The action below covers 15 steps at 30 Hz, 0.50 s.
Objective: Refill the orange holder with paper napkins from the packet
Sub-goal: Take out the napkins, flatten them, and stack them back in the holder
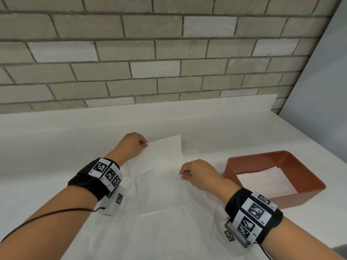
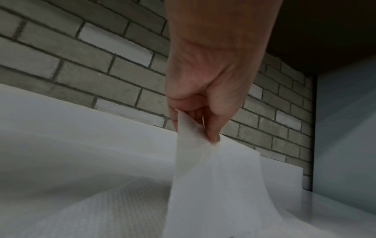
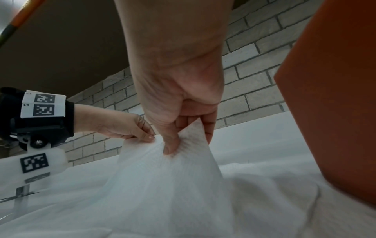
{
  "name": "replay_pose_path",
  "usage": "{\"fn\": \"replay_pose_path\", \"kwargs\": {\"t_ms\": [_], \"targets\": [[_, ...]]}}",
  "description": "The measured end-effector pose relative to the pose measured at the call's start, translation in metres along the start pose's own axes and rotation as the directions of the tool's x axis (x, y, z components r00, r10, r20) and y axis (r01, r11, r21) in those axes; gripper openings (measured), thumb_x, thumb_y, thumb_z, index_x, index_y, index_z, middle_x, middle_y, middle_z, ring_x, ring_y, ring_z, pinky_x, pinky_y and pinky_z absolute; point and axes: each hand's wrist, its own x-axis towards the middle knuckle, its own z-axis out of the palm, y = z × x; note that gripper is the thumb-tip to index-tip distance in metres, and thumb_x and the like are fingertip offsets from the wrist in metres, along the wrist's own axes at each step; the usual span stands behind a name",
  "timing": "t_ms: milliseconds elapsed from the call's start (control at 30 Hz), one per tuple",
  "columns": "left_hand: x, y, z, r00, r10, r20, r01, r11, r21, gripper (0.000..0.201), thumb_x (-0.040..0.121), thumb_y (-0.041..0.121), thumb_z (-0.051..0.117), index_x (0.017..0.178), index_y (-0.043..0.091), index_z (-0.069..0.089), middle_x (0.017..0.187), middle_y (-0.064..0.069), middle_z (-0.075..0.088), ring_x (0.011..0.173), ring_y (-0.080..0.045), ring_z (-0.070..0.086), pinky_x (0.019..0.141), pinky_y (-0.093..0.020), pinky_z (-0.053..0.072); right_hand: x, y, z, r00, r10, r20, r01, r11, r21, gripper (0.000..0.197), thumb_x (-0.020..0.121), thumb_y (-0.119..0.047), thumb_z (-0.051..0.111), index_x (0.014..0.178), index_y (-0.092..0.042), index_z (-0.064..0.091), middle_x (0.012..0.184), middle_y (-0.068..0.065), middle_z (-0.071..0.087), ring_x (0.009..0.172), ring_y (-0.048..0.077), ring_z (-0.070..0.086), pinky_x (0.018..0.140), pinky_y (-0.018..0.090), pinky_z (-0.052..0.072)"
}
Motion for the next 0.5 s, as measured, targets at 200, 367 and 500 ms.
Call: {"fn": "replay_pose_path", "kwargs": {"t_ms": [200, 367, 500], "targets": [[-0.007, -0.002, -0.009, 0.998, -0.049, -0.033, 0.048, 0.998, -0.03, 0.021, 0.089, 0.02, 0.061, 0.101, 0.005, 0.07, 0.106, -0.01, 0.068, 0.098, -0.025, 0.061, 0.076, -0.023, 0.04, -0.01, 0.002, -0.007, 0.998, 0.005, -0.066, 0.0, 0.998, 0.065, 0.024, 0.092, -0.024, 0.057, 0.113, -0.018, 0.069, 0.114, 0.0, 0.069, 0.106, 0.017, 0.061, 0.086, 0.022, 0.044], [-0.014, -0.005, -0.013, 0.996, -0.091, 0.024, 0.091, 0.996, -0.023, 0.02, 0.088, 0.019, 0.063, 0.099, 0.005, 0.07, 0.106, -0.01, 0.068, 0.093, -0.022, 0.06, 0.076, -0.024, 0.04, -0.017, 0.003, -0.012, 0.998, 0.022, -0.062, -0.016, 0.995, 0.095, 0.022, 0.089, -0.026, 0.063, 0.107, -0.017, 0.071, 0.109, 0.0, 0.071, 0.101, 0.016, 0.063, 0.085, 0.022, 0.047], [-0.018, -0.012, -0.018, 0.984, -0.174, 0.037, 0.177, 0.978, -0.108, 0.02, 0.087, 0.021, 0.065, 0.098, 0.006, 0.071, 0.103, -0.01, 0.068, 0.085, -0.019, 0.057, 0.075, -0.026, 0.043, -0.021, 0.006, -0.023, 0.995, 0.043, -0.09, -0.025, 0.981, 0.194, 0.019, 0.083, -0.025, 0.07, 0.099, -0.016, 0.074, 0.101, -0.001, 0.072, 0.092, 0.012, 0.065, 0.077, 0.016, 0.044]]}}
